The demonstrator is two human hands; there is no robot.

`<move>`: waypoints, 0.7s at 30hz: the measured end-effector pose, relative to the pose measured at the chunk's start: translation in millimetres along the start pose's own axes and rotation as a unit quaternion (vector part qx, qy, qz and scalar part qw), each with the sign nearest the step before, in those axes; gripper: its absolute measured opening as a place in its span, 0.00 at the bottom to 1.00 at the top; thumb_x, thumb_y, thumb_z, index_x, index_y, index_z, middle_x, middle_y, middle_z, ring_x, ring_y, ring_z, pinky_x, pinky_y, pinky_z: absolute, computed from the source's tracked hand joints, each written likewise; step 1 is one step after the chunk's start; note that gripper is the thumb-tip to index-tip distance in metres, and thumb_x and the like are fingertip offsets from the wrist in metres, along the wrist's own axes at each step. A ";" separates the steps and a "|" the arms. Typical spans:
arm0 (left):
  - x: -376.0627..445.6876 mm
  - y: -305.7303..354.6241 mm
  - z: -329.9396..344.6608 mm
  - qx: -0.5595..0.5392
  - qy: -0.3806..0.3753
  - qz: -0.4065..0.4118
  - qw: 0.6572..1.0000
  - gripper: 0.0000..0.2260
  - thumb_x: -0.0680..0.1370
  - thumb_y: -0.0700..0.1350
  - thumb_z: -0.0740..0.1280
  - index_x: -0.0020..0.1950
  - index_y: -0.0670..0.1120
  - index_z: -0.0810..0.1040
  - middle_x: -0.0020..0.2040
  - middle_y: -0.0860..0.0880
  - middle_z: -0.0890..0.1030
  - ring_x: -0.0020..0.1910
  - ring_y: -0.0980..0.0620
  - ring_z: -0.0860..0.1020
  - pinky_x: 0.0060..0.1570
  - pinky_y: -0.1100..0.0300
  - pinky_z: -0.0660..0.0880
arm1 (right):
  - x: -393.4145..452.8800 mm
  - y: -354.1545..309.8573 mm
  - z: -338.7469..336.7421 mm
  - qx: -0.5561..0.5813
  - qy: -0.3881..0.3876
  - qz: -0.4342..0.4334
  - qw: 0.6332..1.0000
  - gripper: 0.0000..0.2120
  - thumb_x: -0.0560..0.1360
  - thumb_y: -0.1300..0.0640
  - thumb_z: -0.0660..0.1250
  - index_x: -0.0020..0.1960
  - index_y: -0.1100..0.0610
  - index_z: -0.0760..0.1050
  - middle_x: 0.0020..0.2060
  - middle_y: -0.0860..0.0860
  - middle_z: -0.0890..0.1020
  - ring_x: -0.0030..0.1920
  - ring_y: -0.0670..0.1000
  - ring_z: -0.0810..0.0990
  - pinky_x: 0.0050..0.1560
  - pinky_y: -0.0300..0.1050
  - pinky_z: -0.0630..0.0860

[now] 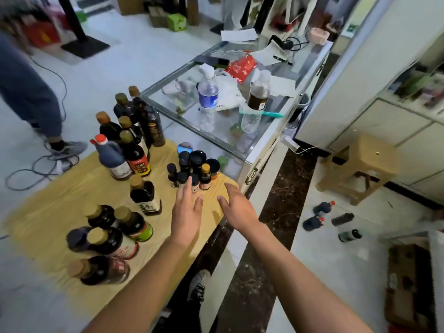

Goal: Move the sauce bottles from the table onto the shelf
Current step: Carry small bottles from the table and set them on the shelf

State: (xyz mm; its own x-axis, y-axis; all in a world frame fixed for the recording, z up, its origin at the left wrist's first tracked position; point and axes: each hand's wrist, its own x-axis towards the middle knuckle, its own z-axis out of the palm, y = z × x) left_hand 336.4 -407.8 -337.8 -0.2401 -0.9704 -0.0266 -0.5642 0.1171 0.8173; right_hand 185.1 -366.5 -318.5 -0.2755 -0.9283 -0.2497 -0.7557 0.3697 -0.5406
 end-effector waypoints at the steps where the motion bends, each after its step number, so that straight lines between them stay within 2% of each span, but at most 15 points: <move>1: 12.2 -7.1 1.5 -0.003 0.009 -0.024 1.000 0.26 0.82 0.47 0.61 0.78 0.51 0.57 0.73 0.48 0.65 0.63 0.48 0.75 0.60 0.49 0.75 | 14.2 -3.2 3.6 0.014 -0.010 0.013 1.000 0.27 0.83 0.48 0.59 0.79 0.57 0.59 0.76 0.56 0.66 0.74 0.58 0.68 0.69 0.52 0.68; 6: 57.5 -35.4 15.8 -0.019 0.036 -0.065 0.997 0.21 0.81 0.44 0.63 0.74 0.47 0.66 0.70 0.48 0.69 0.58 0.48 0.77 0.54 0.56 0.75 | 76.1 -17.8 19.6 0.077 -0.026 0.066 0.994 0.25 0.80 0.50 0.65 0.74 0.54 0.65 0.70 0.54 0.74 0.65 0.57 0.77 0.63 0.53 0.74; 9: 72.7 -49.5 27.4 0.015 0.025 -0.054 0.998 0.19 0.81 0.43 0.63 0.72 0.44 0.69 0.70 0.45 0.70 0.53 0.47 0.80 0.47 0.54 0.77 | 100.4 -19.8 26.1 0.123 -0.030 0.127 0.984 0.23 0.78 0.55 0.69 0.71 0.55 0.69 0.66 0.54 0.77 0.62 0.57 0.78 0.60 0.52 0.74; 11: 80.5 -56.1 35.1 0.041 0.014 -0.053 0.998 0.18 0.80 0.41 0.64 0.70 0.44 0.71 0.70 0.46 0.70 0.55 0.48 0.80 0.47 0.57 0.77 | 111.6 -20.2 31.1 0.136 -0.024 0.143 0.980 0.22 0.76 0.59 0.71 0.69 0.56 0.71 0.62 0.54 0.79 0.61 0.57 0.78 0.57 0.49 0.73; 15: 88.9 -62.5 45.2 0.064 0.000 -0.024 0.998 0.21 0.78 0.37 0.65 0.70 0.46 0.68 0.70 0.49 0.69 0.59 0.48 0.77 0.49 0.53 0.78 | 126.9 -19.5 40.4 0.121 0.001 0.108 0.987 0.19 0.73 0.60 0.72 0.62 0.52 0.75 0.55 0.52 0.82 0.55 0.56 0.80 0.52 0.52 0.77; 19: 98.2 -68.9 48.3 0.114 -0.027 -0.003 0.993 0.26 0.77 0.37 0.66 0.74 0.47 0.65 0.74 0.49 0.67 0.64 0.47 0.75 0.56 0.51 0.77 | 138.2 -16.7 43.2 0.122 -0.004 0.098 0.988 0.22 0.72 0.61 0.71 0.64 0.48 0.75 0.53 0.50 0.84 0.52 0.56 0.82 0.51 0.55 0.79; 21: 100.6 -70.9 49.4 0.165 -0.040 0.005 0.986 0.26 0.77 0.36 0.66 0.74 0.46 0.65 0.74 0.49 0.66 0.61 0.46 0.77 0.52 0.50 0.79 | 141.7 -14.6 41.9 0.118 -0.014 0.086 0.989 0.21 0.72 0.61 0.72 0.64 0.50 0.76 0.53 0.52 0.84 0.53 0.57 0.82 0.51 0.54 0.79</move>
State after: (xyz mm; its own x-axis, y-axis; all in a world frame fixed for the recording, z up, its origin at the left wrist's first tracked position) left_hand 313.2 -503.3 -426.9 -0.3018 -0.9504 -0.0757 -0.7840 0.2022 0.5869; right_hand 182.0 -501.7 -379.7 -0.3692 -0.8501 -0.3755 -0.5388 0.5250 -0.6588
